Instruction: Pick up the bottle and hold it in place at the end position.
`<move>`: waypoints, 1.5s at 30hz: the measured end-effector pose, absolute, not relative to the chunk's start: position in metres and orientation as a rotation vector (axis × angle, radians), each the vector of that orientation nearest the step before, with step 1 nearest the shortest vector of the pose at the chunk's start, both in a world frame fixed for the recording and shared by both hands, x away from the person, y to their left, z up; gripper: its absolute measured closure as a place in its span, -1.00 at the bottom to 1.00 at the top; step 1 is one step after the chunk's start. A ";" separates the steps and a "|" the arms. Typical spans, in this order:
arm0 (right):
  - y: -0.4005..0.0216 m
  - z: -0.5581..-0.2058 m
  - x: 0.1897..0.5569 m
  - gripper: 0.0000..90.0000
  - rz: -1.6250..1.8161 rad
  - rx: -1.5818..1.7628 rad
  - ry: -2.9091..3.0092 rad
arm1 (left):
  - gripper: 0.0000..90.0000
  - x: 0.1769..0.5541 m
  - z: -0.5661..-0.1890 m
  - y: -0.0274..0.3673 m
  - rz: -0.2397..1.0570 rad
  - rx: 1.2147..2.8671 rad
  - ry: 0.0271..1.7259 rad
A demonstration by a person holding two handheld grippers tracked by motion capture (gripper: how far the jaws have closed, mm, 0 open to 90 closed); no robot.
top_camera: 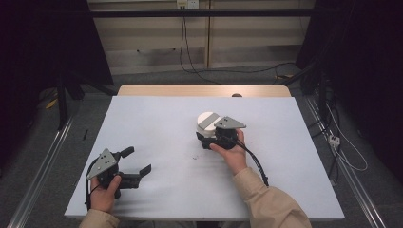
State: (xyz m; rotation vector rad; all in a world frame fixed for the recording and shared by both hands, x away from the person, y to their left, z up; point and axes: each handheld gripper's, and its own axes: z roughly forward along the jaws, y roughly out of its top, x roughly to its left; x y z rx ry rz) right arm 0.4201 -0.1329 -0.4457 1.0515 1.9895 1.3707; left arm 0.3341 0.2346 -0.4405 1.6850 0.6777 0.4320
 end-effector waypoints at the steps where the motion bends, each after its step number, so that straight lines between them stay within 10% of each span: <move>1: -0.133 -0.446 0.421 -0.60 1.374 1.054 1.989 | -0.91 0.334 -0.441 0.235 0.433 1.685 0.679; 45: -0.121 -0.454 0.426 -0.60 1.361 1.034 2.018 | -0.91 0.335 -0.441 0.234 0.425 1.688 0.677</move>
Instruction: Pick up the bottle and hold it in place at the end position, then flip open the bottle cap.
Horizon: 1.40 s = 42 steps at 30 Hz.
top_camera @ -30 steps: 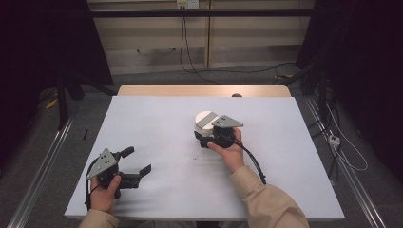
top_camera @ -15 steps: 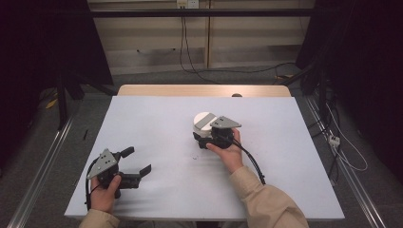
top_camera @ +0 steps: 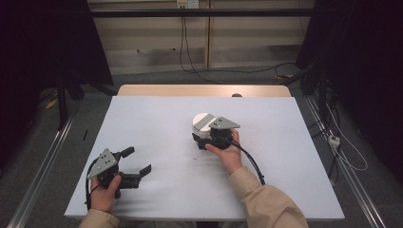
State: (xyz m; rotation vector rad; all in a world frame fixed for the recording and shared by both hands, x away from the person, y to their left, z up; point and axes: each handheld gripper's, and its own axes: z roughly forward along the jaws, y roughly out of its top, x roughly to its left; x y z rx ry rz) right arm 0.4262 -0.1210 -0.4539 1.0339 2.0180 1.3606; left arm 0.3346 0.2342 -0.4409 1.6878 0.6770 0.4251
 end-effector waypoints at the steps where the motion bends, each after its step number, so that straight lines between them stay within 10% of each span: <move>1: -0.121 -0.454 0.426 -0.60 1.363 1.034 2.015 | -0.91 0.335 -0.441 0.234 0.427 1.688 0.677; 42: -0.122 -0.458 0.422 -0.59 1.366 1.020 2.000 | -0.91 0.352 -0.435 0.199 0.382 1.706 0.708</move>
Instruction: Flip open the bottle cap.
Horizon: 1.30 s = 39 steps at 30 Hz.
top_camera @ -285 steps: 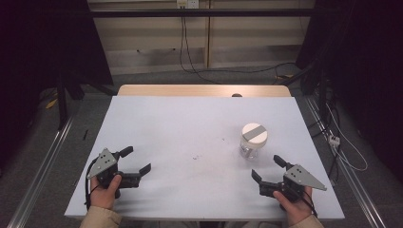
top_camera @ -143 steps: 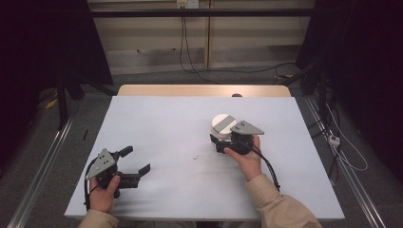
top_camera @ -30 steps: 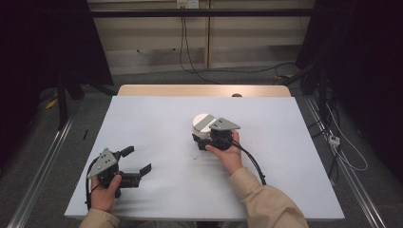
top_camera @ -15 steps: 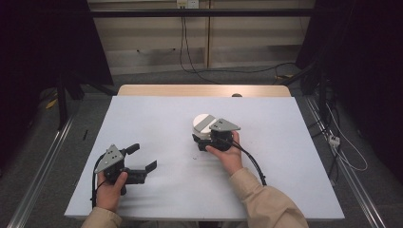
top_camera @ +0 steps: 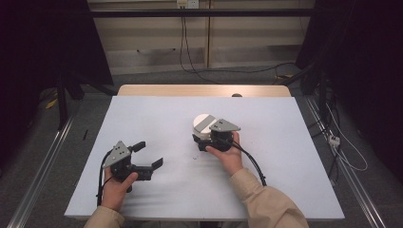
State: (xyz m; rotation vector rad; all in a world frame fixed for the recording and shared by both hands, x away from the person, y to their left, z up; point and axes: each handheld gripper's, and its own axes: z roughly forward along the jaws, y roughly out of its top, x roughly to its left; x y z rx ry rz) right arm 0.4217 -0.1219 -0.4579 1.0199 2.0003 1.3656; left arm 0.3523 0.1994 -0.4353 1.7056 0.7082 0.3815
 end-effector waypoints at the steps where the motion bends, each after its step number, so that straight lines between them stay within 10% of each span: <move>1: -0.122 -0.458 0.422 -0.59 1.368 1.019 2.001 | -0.91 0.353 -0.435 0.198 0.378 1.699 0.710; 10: -0.122 -0.458 0.422 -0.59 1.362 1.023 2.002 | -0.87 0.357 -0.430 0.184 0.348 1.708 0.709; 39: -0.122 -0.458 0.422 -0.59 1.367 1.027 2.008 | 0.30 0.382 -0.413 0.150 0.216 1.769 0.747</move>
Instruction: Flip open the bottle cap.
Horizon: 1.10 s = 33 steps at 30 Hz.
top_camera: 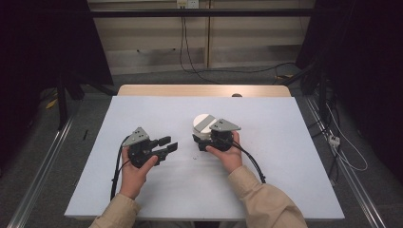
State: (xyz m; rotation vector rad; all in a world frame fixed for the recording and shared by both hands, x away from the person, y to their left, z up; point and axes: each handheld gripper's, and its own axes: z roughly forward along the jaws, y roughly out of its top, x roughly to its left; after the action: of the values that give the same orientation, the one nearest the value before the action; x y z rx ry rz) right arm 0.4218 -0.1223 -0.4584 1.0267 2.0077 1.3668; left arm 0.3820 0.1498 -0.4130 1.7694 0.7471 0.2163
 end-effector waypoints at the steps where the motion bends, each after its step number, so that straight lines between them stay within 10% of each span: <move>1: -0.122 -0.458 0.422 -0.59 1.365 1.023 2.006 | 0.33 0.383 -0.413 0.148 0.214 1.778 0.739; 23: -0.122 -0.459 0.422 -0.59 1.365 1.027 2.007 | 1.00 0.396 -0.406 0.124 0.101 1.841 0.703; 33: -0.122 -0.459 0.422 -0.59 1.365 1.030 2.009 | 1.00 0.401 -0.405 0.115 0.100 1.872 0.714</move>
State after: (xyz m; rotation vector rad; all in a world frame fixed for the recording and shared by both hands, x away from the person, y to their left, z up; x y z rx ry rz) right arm 0.4219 -0.1221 -0.4592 1.0296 2.0089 1.3653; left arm 0.4008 0.1154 -0.4047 1.8723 0.7143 0.1001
